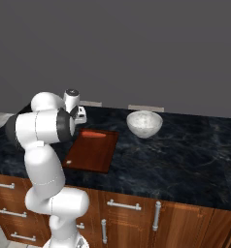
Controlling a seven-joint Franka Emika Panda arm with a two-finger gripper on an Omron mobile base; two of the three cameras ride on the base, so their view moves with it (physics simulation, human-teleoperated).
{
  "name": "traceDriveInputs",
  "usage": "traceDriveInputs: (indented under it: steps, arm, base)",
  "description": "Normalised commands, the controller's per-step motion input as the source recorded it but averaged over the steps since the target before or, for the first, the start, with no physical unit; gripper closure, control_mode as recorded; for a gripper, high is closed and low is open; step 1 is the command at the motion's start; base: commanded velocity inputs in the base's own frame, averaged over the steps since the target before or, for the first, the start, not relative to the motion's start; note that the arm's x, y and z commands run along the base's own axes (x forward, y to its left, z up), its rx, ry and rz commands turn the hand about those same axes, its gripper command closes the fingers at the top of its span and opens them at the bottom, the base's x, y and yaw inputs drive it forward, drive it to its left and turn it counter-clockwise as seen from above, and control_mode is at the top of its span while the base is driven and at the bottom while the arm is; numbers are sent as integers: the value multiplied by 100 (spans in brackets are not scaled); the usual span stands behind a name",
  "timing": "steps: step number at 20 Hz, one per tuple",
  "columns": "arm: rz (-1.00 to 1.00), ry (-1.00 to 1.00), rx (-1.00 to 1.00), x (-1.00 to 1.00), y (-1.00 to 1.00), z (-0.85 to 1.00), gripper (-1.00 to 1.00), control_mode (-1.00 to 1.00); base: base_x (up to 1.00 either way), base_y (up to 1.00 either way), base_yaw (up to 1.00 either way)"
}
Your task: Place the two vegetables and bowl onto the tray for setting up a vegetable dip station.
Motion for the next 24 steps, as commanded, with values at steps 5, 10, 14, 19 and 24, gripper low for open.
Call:
traceDriveInputs:
  steps: [5,10,14,19,24]
  arm:
    - [32,-5,-6,-6,-36,0,100,-100]
    - [32,-9,-7,0,-40,0,100,-100]
    - [33,-14,-4,0,-51,0,100,-100]
    - [33,-11,-3,0,-48,-3,100,-100]
    - [29,-6,-7,0,-33,-13,100,-100]
  base:
    - [0,0,0]
    - [0,0,0]
    - [0,0,0]
    - [0,0,0]
    - [0,0,0]
